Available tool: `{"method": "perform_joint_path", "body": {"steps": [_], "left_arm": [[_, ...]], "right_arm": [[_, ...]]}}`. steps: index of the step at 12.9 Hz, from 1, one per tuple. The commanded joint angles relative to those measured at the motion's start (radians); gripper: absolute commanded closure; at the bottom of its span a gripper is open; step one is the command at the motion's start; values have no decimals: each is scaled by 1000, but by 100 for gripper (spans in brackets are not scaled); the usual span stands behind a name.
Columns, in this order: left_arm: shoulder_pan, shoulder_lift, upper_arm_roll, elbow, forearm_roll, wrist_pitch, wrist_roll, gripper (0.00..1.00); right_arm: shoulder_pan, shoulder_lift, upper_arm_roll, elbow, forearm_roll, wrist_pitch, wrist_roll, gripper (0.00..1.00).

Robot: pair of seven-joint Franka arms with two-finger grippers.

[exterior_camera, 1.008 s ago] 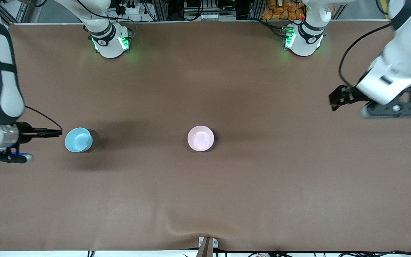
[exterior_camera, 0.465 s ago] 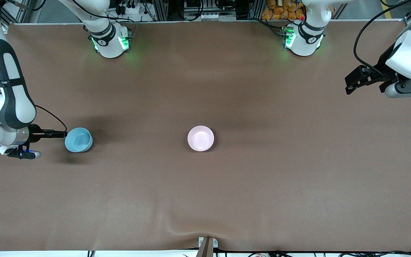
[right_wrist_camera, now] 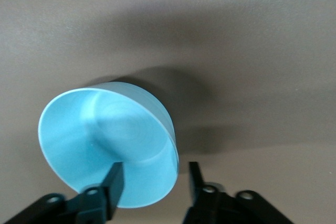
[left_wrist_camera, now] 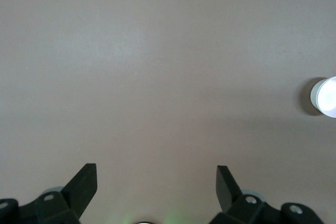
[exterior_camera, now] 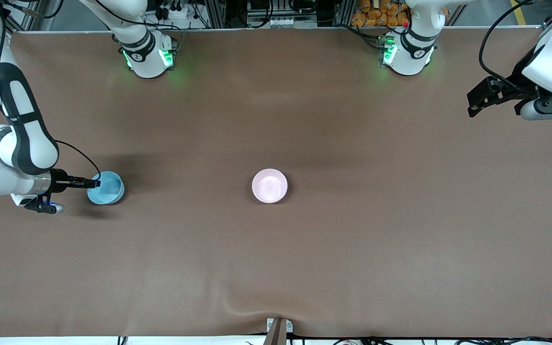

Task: Stack pink and blue bowls on white bowl
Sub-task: 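Grasp the light blue bowl rim with the right gripper and lift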

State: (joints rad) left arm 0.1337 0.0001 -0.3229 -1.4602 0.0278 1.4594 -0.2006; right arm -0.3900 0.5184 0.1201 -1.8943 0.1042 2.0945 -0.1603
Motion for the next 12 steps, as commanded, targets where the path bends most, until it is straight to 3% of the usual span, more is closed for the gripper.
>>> {"method": "perform_joint_path", "body": {"steps": [1, 2, 5, 9, 12], "left_arm": [[6, -21, -16, 11, -6, -19, 21, 0], [6, -23, -15, 11, -6, -21, 26, 0], [-49, -51, 80, -8, -11, -40, 30, 0], [-202, -49, 298, -37, -20, -40, 30, 0], [-204, -54, 311, -35, -22, -45, 30, 0]], "right_arm": [[-17, -11, 13, -17, 14, 22, -28, 63], [-18, -9, 13, -17, 14, 27, -31, 66], [-21, -8, 13, -14, 14, 28, -71, 100], [-4, -26, 16, -11, 14, -14, -87, 100], [13, -29, 23, 105, 32, -209, -53, 100]]}}
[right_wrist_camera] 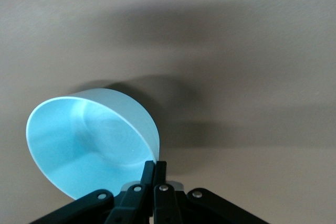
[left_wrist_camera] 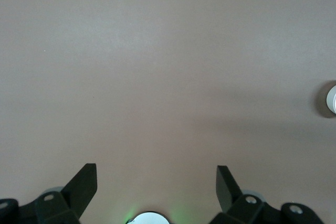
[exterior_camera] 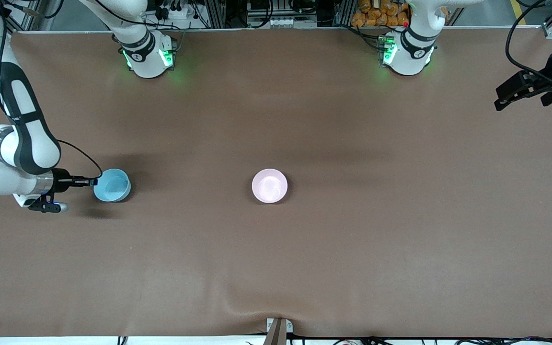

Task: Stack pink and blue bowls on white bowl
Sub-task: 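Grasp the light blue bowl rim with the right gripper and lift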

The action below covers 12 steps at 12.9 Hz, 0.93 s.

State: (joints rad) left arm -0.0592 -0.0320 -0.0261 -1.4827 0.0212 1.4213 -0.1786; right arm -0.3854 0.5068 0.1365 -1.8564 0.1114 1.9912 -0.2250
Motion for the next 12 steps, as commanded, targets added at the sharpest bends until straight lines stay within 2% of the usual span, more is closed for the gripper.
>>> {"method": "perform_joint_path", "body": {"steps": [1, 3, 6, 8, 11, 12], "left_arm": [[-11, -22, 12, -13, -15, -7, 5, 0], [-10, -20, 12, -14, -15, -8, 4, 0], [21, -13, 18, -14, -15, -10, 10, 0], [21, -8, 18, -11, -15, -8, 8, 0], [21, 4, 17, -16, -17, -8, 10, 0], [19, 4, 17, -14, -15, -8, 10, 0]], "right_arm": [[13, -19, 9, 100, 39, -161, 41, 100], [35, -40, 38, 131, 95, -239, 113, 100], [152, -74, 106, 137, 158, -238, 408, 100], [239, -79, 136, 143, 216, -203, 581, 100], [399, -80, 138, 141, 301, -117, 864, 100], [455, -77, 137, 141, 304, -59, 947, 100]]}}
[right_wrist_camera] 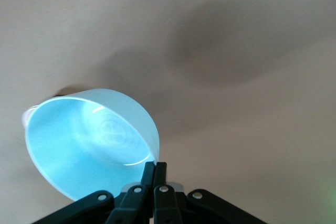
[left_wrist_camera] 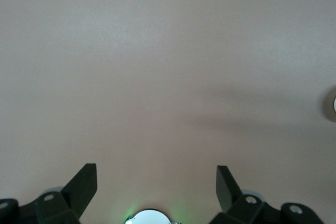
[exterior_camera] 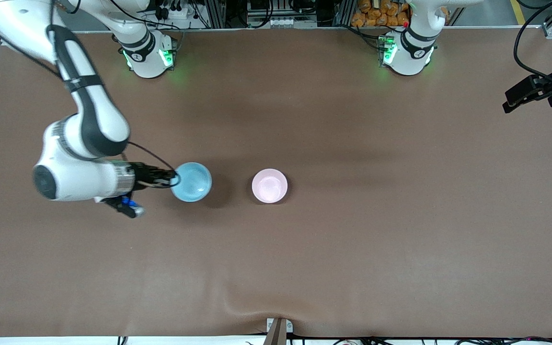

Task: Stack pink and blue bowls on white bowl
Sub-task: 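Carry the blue bowl with the right gripper over the pink bowl, then lower the blue bowl onto the pink bowl and open the right gripper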

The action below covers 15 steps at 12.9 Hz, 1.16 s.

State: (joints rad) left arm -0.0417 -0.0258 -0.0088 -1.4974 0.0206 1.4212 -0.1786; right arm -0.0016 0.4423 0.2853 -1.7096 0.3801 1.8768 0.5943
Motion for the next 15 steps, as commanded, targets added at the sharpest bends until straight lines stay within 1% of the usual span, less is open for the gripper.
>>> {"method": "perform_joint_path", "body": {"steps": [1, 2, 4, 6, 8, 10, 12, 15], "left_arm": [[2, 0, 0, 2, -14, -8, 10, 0], [3, 1, 0, 2, -14, -7, 10, 0], [5, 6, 0, 5, -14, -7, 10, 0], [5, 6, 1, 5, -13, -7, 10, 0], [5, 6, 0, 8, -16, -7, 7, 0], [2, 4, 0, 11, -14, -7, 7, 0], [2, 6, -2, 11, -16, -5, 7, 0], [3, 6, -2, 8, -16, -5, 8, 0]], "right_arm": [[139, -7, -14, -5, 36, 133, 212, 100], [203, 18, -14, -4, 31, 209, 278, 100], [274, 74, -15, -2, 29, 336, 369, 100], [343, 108, -21, 10, 23, 389, 438, 100], [370, 150, -25, 8, 17, 456, 452, 100], [390, 167, -29, 7, 16, 476, 461, 100], [402, 167, -52, 5, 6, 475, 460, 100], [400, 167, -54, 4, 6, 475, 460, 100]]}}
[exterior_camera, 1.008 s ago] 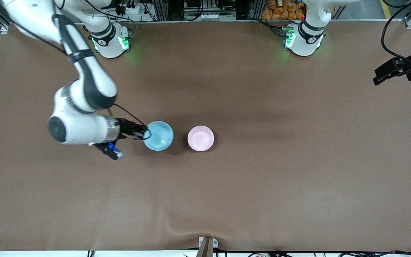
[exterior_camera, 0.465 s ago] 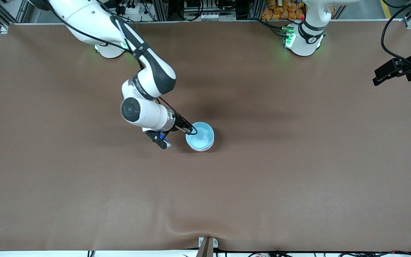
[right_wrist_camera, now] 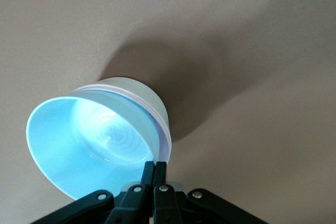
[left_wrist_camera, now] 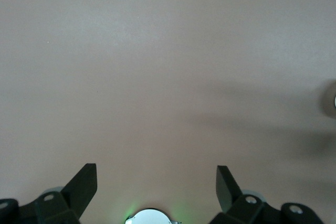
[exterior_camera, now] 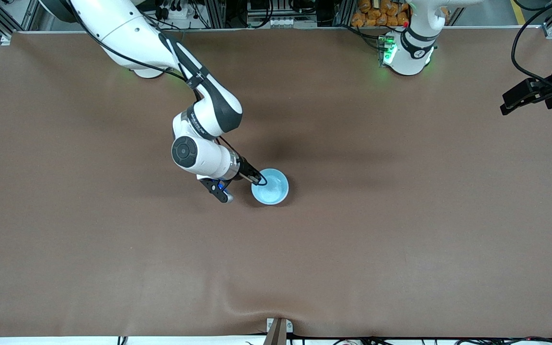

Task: Stack pink and blue bowls on white bowl
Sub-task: 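Lower the blue bowl onto the pink bowl and open the right gripper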

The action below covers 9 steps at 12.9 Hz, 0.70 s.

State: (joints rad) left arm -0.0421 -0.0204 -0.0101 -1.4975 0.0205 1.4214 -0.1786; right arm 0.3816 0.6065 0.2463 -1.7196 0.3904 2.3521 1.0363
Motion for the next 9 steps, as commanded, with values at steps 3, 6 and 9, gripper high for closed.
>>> {"method": "perform_joint_path", "body": {"steps": [3, 6, 9], "left_arm": [[1, 2, -1, 8, -16, -6, 8, 0], [-2, 2, -1, 6, -16, -7, 8, 0], [-2, -3, -4, 6, -16, -9, 7, 0]], "right_arm": [[6, 4, -15, 17, -2, -8, 21, 9], [0, -10, -15, 35, -2, -17, 30, 0], [-82, -13, -28, 231, -46, -307, 7, 0]]}}
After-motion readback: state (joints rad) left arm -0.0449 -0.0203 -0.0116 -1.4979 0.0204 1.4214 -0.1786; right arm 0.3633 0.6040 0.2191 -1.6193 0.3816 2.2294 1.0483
